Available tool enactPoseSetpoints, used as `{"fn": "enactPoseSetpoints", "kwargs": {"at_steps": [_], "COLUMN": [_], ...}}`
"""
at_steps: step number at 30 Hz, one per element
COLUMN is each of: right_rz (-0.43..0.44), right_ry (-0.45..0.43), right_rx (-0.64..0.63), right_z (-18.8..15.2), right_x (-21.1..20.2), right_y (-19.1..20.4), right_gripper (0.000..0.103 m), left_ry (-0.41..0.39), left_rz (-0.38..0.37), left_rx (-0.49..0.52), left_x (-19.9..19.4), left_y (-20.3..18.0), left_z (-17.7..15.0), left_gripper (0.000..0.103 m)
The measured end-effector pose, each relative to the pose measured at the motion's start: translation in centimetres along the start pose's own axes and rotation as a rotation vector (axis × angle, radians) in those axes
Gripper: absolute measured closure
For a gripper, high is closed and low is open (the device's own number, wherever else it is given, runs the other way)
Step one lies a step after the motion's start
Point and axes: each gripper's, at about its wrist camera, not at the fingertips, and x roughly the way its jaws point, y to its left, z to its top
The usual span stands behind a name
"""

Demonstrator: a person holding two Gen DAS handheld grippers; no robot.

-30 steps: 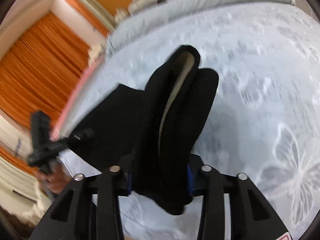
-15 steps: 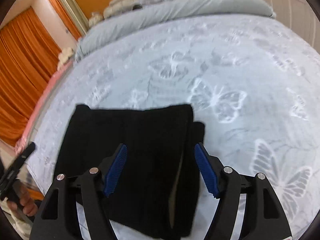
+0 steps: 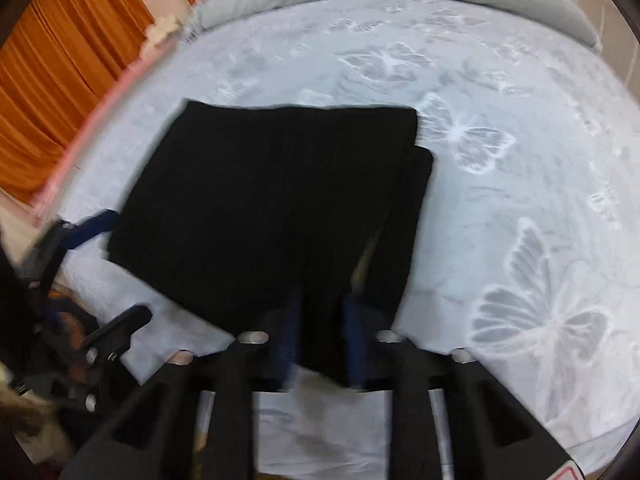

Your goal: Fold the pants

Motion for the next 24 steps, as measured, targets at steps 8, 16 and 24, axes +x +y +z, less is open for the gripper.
{"fn": "enactPoseSetpoints", "kwargs": {"at_steps": [8, 16, 24], "right_rz": [0.334, 0.245, 0.077], "right_ry": [-0.124, -0.2, -0.049], "right_rx": [0.099, 0.157, -0.014], "right_z": [3.1, 3.3, 0.8], "right_x": [-2.6, -4.5, -0.9], "right_y": [-0.1, -1.8, -1.1], "right_gripper": [0.096, 0.082, 0.064], "left_ry": [-0.04, 0.049, -0.112], "left_rz": [-0.024, -0.154, -0.182], "left_rx": [0.034, -0.21, -0.269], "left_x": [1.9, 5.8, 1.2], "left_y": [-3.2, -0.5, 2.7], "left_z": [1.7, 4.8, 6.4], "left_gripper": [0.009, 0.095, 0.095]}}
